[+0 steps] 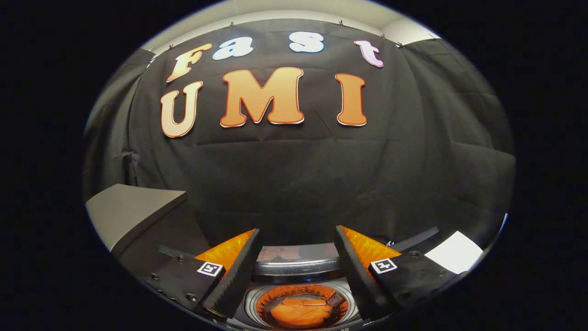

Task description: Put the clothes into the washing machine and then close the washing machine lid.

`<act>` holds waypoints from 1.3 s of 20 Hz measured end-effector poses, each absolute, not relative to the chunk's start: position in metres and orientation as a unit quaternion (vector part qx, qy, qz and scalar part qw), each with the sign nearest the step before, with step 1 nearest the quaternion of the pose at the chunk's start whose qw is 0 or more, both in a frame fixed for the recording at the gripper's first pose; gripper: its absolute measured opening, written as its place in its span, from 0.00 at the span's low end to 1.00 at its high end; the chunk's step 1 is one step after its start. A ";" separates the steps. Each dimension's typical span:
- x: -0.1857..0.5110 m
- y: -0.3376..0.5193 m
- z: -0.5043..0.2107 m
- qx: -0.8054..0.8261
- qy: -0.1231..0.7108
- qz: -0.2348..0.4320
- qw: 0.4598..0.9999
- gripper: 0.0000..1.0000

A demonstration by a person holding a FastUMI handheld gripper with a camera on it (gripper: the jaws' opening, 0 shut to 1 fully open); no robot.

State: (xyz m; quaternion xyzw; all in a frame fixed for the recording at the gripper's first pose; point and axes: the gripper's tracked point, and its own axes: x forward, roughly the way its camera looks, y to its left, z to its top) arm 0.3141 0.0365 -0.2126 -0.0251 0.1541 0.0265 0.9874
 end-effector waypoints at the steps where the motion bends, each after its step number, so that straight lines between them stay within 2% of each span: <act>1: 0.307 0.030 -0.223 -0.023 0.169 0.023 0.985 1.00; 11: 0.261 0.027 -0.185 -0.028 0.121 0.041 0.991 1.00; 26: 0.148 -0.004 -0.028 -0.029 0.012 0.092 0.995 1.00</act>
